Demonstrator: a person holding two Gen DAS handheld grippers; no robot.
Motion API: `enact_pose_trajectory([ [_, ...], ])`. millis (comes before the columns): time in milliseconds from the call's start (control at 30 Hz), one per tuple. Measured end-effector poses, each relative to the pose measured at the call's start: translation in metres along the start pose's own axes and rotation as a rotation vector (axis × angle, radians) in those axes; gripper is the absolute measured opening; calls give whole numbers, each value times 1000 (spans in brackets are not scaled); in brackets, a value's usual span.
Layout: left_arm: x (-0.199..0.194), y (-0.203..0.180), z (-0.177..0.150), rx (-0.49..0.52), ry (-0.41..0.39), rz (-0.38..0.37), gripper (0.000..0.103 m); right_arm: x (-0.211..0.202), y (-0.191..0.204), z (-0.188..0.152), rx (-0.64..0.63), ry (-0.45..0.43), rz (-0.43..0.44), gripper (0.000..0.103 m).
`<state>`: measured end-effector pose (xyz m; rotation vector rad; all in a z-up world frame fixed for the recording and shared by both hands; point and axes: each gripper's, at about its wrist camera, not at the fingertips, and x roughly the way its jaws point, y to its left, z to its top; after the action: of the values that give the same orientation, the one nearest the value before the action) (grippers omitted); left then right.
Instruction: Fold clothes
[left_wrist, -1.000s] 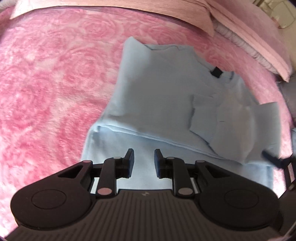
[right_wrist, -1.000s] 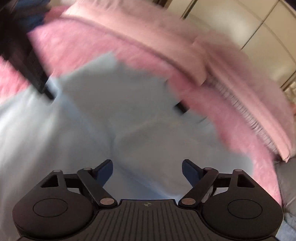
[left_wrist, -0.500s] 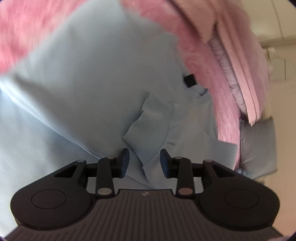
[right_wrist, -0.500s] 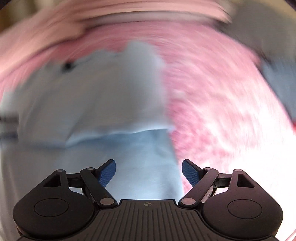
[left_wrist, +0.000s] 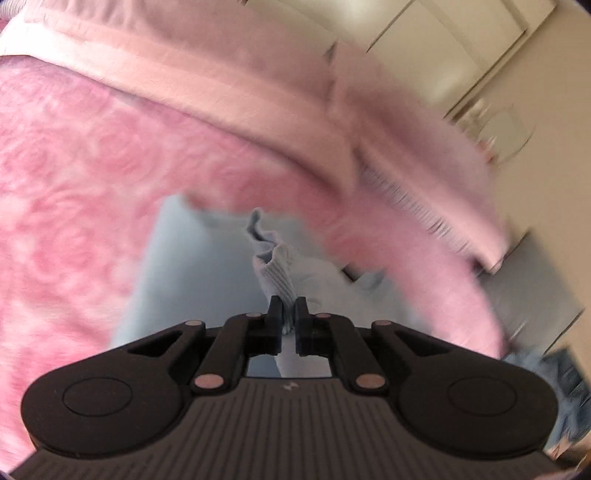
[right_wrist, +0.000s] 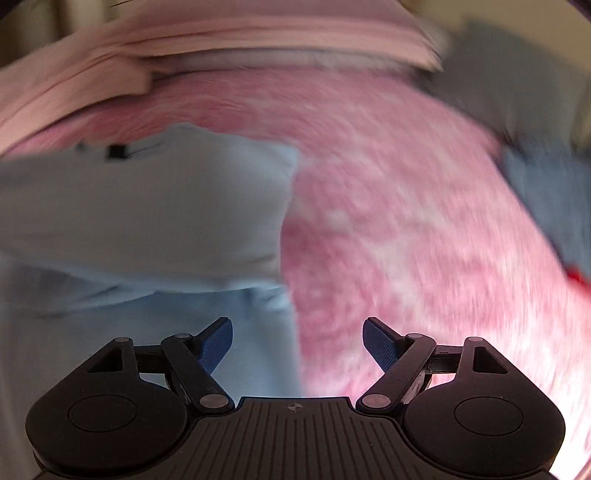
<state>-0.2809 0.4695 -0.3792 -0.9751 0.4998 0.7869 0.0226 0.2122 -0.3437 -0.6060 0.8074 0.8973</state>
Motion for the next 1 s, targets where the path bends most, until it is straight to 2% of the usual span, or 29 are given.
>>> enact_pose_trajectory([
  [67,13,8,-6,-6,45,23,4,7,12,1,-105,-8,-2,61],
  [133,24,10,-14,4,69,31,4,18,21,1,-168,-15,-1,57],
  [200,25,6,-20,10,47,28,3,27,25,1,-214,-31,-4,47],
  [233,20,5,-21,16,19,21,3,29,22,1,-205,-38,-2,27],
  [267,11,7,-22,26,-9,11,3,30,18,2,-184,-38,5,15],
  [333,3,9,-27,67,-24,21,3,31,10,4,-141,-40,19,15],
  [433,21,23,-31,69,69,105,5,37,8,3,-150,5,46,15],
  [500,24,30,-28,45,83,116,8,40,9,2,-173,33,55,16],
  [567,15,27,-22,50,63,114,13,38,15,4,-220,52,46,16],
  [633,3,20,-18,81,24,148,14,36,15,6,-232,76,50,16],
  [800,-22,2,-9,206,-93,251,12,16,2,15,-133,83,80,16],
  [867,-18,-10,-4,264,-101,229,12,8,0,22,-87,53,103,16],
  [967,3,-25,-6,362,-41,161,14,10,5,34,-29,19,154,16],
  [1000,14,-28,-9,400,-15,160,14,16,8,37,-16,19,169,16],
])
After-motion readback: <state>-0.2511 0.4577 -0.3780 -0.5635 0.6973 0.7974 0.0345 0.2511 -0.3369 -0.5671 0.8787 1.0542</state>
